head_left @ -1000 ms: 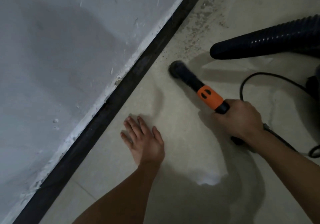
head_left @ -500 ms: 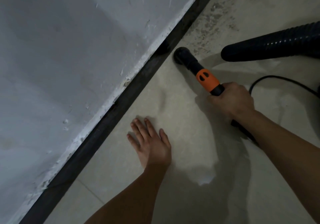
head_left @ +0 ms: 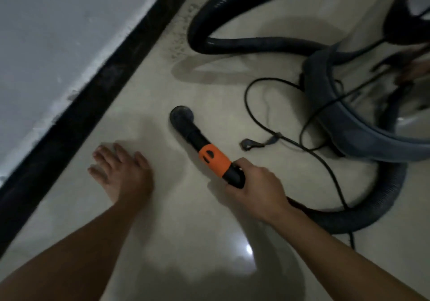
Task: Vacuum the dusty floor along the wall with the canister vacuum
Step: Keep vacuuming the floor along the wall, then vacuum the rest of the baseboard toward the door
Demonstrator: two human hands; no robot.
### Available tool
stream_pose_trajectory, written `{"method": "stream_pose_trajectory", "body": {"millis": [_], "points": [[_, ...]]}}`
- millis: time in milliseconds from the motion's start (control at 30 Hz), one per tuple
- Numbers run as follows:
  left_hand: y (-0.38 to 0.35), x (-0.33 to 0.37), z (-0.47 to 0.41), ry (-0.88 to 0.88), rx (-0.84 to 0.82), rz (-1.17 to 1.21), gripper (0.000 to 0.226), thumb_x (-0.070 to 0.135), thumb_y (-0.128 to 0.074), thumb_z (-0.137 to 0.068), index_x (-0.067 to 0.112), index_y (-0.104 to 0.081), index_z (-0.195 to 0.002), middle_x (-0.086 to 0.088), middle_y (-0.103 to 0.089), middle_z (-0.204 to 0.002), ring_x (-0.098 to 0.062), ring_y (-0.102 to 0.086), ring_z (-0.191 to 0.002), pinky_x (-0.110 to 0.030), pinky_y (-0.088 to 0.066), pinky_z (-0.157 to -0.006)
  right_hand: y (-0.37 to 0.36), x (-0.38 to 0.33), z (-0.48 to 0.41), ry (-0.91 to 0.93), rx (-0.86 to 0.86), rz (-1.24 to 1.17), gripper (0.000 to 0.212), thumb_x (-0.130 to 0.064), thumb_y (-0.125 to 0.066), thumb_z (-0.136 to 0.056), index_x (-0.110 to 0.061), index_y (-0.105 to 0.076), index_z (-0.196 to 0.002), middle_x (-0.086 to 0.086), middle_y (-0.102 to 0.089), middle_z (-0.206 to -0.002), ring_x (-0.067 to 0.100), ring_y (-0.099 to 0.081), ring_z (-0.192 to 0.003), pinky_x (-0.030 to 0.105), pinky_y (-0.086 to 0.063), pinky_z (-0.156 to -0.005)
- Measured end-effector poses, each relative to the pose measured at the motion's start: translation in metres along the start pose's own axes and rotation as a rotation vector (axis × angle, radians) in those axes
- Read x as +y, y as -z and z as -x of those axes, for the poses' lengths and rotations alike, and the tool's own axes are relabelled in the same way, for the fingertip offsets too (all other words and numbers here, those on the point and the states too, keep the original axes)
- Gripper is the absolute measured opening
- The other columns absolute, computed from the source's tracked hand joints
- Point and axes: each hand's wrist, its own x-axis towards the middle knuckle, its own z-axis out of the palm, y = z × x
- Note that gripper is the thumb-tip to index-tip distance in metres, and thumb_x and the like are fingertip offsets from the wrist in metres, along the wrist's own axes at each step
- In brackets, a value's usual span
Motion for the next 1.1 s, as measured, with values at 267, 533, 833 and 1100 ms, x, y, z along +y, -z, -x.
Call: {"method": "stream_pose_trajectory", "body": {"millis": [267,533,833,1100], "points": [[0.075,0.022,0.028,0.178,-0.362,0.479,0.078,0.062,-0.023,-0.097,-0.001,-0.047,-0.135,-0.029,-0.048,-0.135,-0.041,-0.048,-0.121,-0.048,-0.033,-0.103,0.024,0.016,0.066,0.051,-0.104,-0.027,0.038,-0.038,-0.063,-0.084,-0.025,-0.054,-0.119,0.004,-0.069,-0.103,0.029,-0.064,-0.092,0.033,-0.044,-0.069],[0.185,0.143,0.180,0.829,-0.799,1.311,0.024,0.014,-0.060,-0.092,0.009,-0.047,-0.112,-0.015,-0.056,-0.086,-0.029,-0.059,-0.075,-0.041,-0.050,-0.071,0.125,-0.018,0.156,0.013,-0.298,-0.197,0.041,-0.035,-0.065,-0.087,-0.023,-0.055,-0.125,0.004,-0.066,-0.111,0.025,-0.062,-0.099,0.036,-0.050,-0.082],[0.343,0.254,0.194,0.807,-0.444,1.093,0.018,-0.002,-0.061,-0.083,0.004,-0.047,-0.075,-0.016,-0.054,-0.064,-0.020,-0.053,-0.034,-0.029,-0.050,-0.040,0.449,-0.015,0.156,0.103,0.711,-0.083,0.023,-0.021,-0.063,-0.086,-0.011,-0.070,-0.106,0.005,-0.065,-0.107,0.026,-0.059,-0.102,0.035,-0.047,-0.084],[0.429,0.382,0.199,0.695,-0.503,1.054,0.014,-0.002,-0.063,-0.082,0.002,-0.051,-0.077,-0.015,-0.054,-0.057,-0.023,-0.052,-0.037,-0.029,-0.048,-0.044,0.569,0.010,0.080,-0.172,0.613,0.307,0.073,-0.049,-0.050,-0.092,-0.012,-0.030,-0.152,0.019,-0.015,-0.160,0.035,-0.006,-0.149,0.054,-0.007,-0.118]]}}
